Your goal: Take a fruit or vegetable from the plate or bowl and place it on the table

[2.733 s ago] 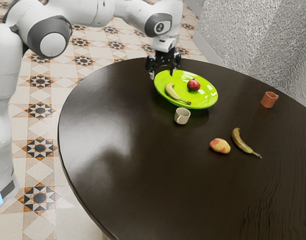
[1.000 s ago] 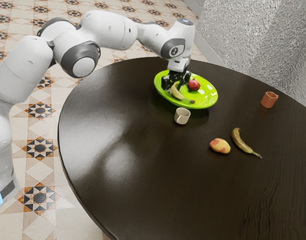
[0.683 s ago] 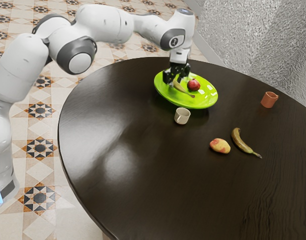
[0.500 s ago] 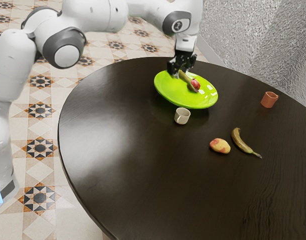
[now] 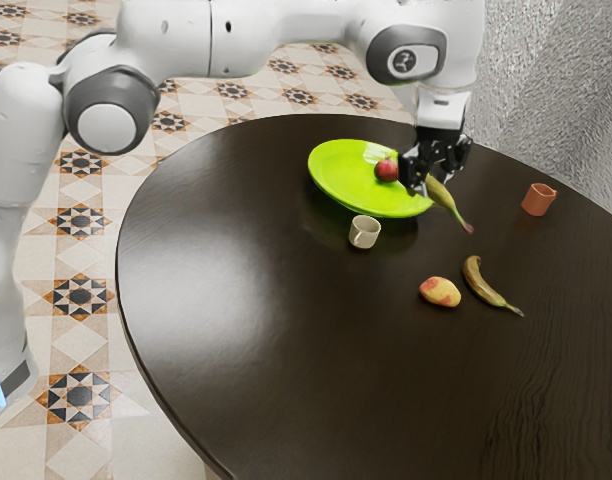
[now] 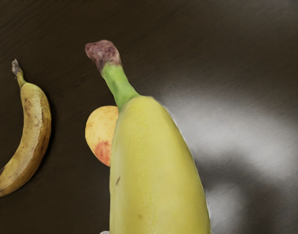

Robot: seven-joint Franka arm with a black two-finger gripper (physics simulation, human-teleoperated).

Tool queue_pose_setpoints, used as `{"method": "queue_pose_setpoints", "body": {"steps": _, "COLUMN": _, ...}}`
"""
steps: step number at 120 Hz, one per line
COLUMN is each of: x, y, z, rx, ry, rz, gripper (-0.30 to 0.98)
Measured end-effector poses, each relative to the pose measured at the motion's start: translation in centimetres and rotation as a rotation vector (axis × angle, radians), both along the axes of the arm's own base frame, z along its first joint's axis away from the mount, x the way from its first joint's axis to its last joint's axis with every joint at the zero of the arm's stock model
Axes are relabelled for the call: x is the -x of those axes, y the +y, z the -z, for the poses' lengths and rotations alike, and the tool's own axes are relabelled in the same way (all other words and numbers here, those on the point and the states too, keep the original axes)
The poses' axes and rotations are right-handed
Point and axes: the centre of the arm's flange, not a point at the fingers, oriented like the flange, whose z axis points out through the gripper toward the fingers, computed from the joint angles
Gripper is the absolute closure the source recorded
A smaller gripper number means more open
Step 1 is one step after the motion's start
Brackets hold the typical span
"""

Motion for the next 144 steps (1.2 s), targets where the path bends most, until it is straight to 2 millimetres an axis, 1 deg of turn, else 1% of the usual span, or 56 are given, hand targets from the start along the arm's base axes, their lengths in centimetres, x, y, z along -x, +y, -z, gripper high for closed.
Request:
{"method": "queue_pose_setpoints", "body": {"steps": 9, "x": -1.0, "y": -1.5, "z": 0.1, "rx": 0.017, "ry": -0.06, "rz": -0.018, "gripper": 0.55}}
{"method": "queue_pose_setpoints", "body": {"steps": 24, "x": -2.6, "y": -1.9, "z": -0.4, "rx": 0.052, "ry": -0.191, "rz": -0.075, "gripper": 0.54}}
{"method": "queue_pose_setpoints", "body": {"steps": 27, "x": -2.8, "y": -2.4, "z": -0.5, "rx": 0.064, "ry": -0.211, "rz": -0.078, "gripper": 0.55}}
{"method": "queue_pose_setpoints", "body": {"steps": 30, "x": -2.8, "y": -3.3, "z": -0.6, "rx": 0.078, "ry": -0.227, "rz": -0.073, "gripper": 0.55}}
{"method": "queue_pose_setpoints", "body": {"steps": 42, "x": -1.8, "y": -9.3, "z": -0.3, "rx": 0.143, "ry": -0.199, "rz": -0.012, "gripper": 0.54}}
{"method": "queue_pose_setpoints", "body": {"steps": 52, "x": -0.7, "y": -12.3, "z": 0.9, "rx": 0.156, "ry": -0.112, "rz": 0.011, "gripper": 0.55}}
{"method": "queue_pose_setpoints", "body": {"steps": 58, "x": 0.1, "y": -14.7, "z": 2.4, "rx": 0.151, "ry": -0.049, "rz": 0.031, "gripper": 0.54}}
{"method": "queue_pose_setpoints", "body": {"steps": 65, "x": 1.1, "y": -17.1, "z": 5.1, "rx": 0.14, "ry": 0.035, "rz": 0.052, "gripper": 0.54}}
{"method": "queue_pose_setpoints", "body": {"steps": 70, "x": 1.4, "y": -18.2, "z": 7.0, "rx": 0.131, "ry": 0.088, "rz": 0.056, "gripper": 0.54}}
{"method": "queue_pose_setpoints", "body": {"steps": 77, "x": 1.2, "y": -19.3, "z": 10.6, "rx": 0.118, "ry": 0.16, "rz": 0.054, "gripper": 0.54}}
{"method": "queue_pose_setpoints", "body": {"steps": 81, "x": 1.1, "y": -19.7, "z": 12.1, "rx": 0.112, "ry": 0.189, "rz": 0.05, "gripper": 0.55}}
{"method": "queue_pose_setpoints", "body": {"steps": 84, "x": 1.1, "y": -19.8, "z": 12.8, "rx": 0.108, "ry": 0.203, "rz": 0.046, "gripper": 0.55}}
{"method": "queue_pose_setpoints", "body": {"steps": 92, "x": 1.1, "y": -20.1, "z": 13.8, "rx": 0.1, "ry": 0.225, "rz": 0.035, "gripper": 0.51}}
{"method": "queue_pose_setpoints", "body": {"steps": 96, "x": 1.1, "y": -20.1, "z": 14.0, "rx": 0.097, "ry": 0.231, "rz": 0.028, "gripper": 0.44}}
{"method": "queue_pose_setpoints", "body": {"steps": 104, "x": 1.1, "y": -19.9, "z": 14.2, "rx": 0.091, "ry": 0.238, "rz": 0.014, "gripper": 0.28}}
{"method": "queue_pose_setpoints", "body": {"steps": 114, "x": 1.0, "y": -19.8, "z": 14.3, "rx": 0.074, "ry": 0.238, "rz": -0.002, "gripper": 0.15}}
{"method": "queue_pose_setpoints", "body": {"steps": 127, "x": 0.9, "y": -19.0, "z": 13.6, "rx": 0.061, "ry": 0.225, "rz": -0.037, "gripper": 0.07}}
{"method": "queue_pose_setpoints", "body": {"steps": 144, "x": 0.6, "y": -18.1, "z": 13.1, "rx": 0.059, "ry": 0.218, "rz": -0.081, "gripper": 0.03}}
